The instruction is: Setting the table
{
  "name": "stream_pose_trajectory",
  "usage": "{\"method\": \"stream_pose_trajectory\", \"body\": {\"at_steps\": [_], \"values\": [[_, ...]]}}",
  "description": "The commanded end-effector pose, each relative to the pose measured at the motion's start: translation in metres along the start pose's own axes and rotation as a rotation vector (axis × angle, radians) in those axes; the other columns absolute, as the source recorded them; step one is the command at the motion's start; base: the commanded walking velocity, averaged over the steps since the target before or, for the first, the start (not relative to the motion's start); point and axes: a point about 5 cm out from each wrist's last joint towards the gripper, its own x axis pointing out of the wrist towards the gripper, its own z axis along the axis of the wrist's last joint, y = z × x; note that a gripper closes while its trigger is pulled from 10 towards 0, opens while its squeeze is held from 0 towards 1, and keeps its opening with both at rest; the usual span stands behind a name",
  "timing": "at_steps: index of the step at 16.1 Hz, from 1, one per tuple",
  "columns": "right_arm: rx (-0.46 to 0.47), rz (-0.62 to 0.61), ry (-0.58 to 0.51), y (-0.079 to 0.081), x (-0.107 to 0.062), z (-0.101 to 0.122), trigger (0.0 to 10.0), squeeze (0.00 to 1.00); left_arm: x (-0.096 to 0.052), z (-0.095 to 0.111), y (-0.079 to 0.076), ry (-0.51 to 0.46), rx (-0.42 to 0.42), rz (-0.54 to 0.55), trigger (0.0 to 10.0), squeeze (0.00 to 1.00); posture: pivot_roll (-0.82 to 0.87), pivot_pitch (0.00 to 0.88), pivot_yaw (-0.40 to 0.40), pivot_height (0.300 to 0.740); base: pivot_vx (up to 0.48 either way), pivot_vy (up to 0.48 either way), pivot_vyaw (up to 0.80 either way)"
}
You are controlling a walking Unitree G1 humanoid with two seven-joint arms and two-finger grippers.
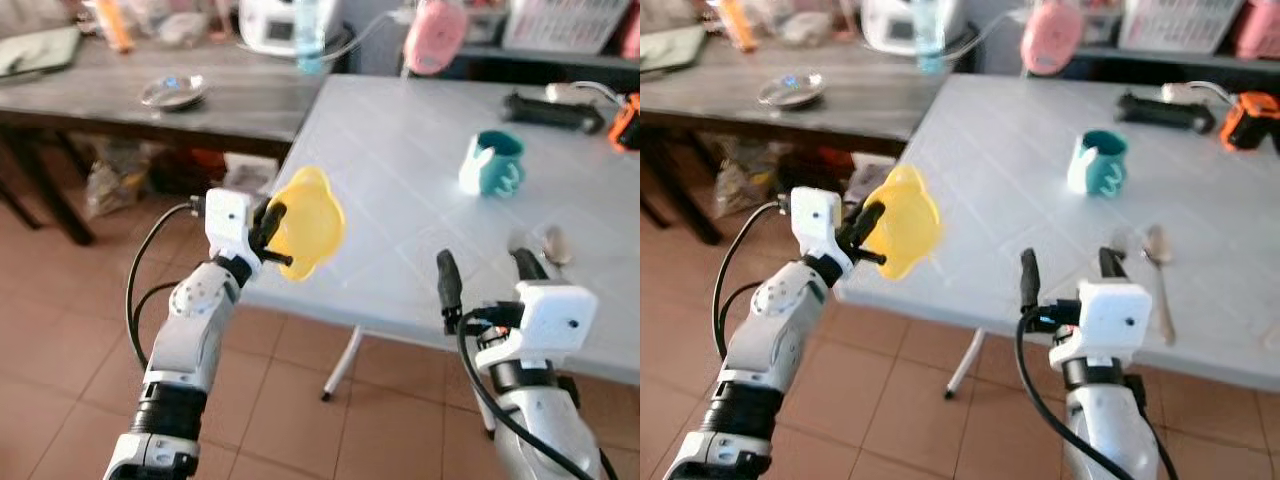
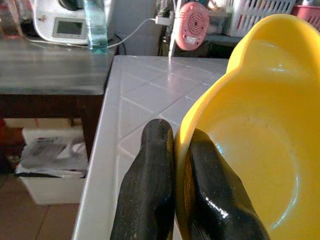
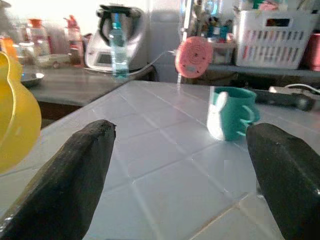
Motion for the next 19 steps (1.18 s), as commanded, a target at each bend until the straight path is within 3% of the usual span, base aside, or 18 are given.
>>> {"method": "stream_pose_trajectory", "body": {"at_steps": [1,8,12,19], "values": [[-0.010,-0.020,0.003,-0.0048,-0.0017,-0.0002,10.0,0.00,0.0029,-0.0007,-0.0089,0.006,-0.002,-0.021,10.0,0.00,0.07,0.114,0.048,0.740,0.000,0.000,0.00],[-0.004,-0.028,0.010,-0.0055,-0.0024,-0.0011,10.0,0.00,0.0051,-0.0036,-0.0129,0.030,-0.013,-0.012,10.0,0.00,0.06,0.115,0.044,0.740,0.000,0.000,0.00],[-0.002,-0.035,0.014,-0.0056,-0.0031,-0.0014,10.0,0.00,0.0065,-0.0036,-0.0143,0.035,-0.016,-0.023,10.0,0.00,0.06,0.116,0.045,0.740,0.000,0.397,0.00],[0.006,-0.036,0.017,-0.0042,-0.0026,-0.0034,10.0,0.00,0.0061,-0.0031,-0.0135,0.039,-0.005,-0.028,10.0,0.00,0.07,0.119,0.053,0.740,0.000,0.436,-0.39]]}}
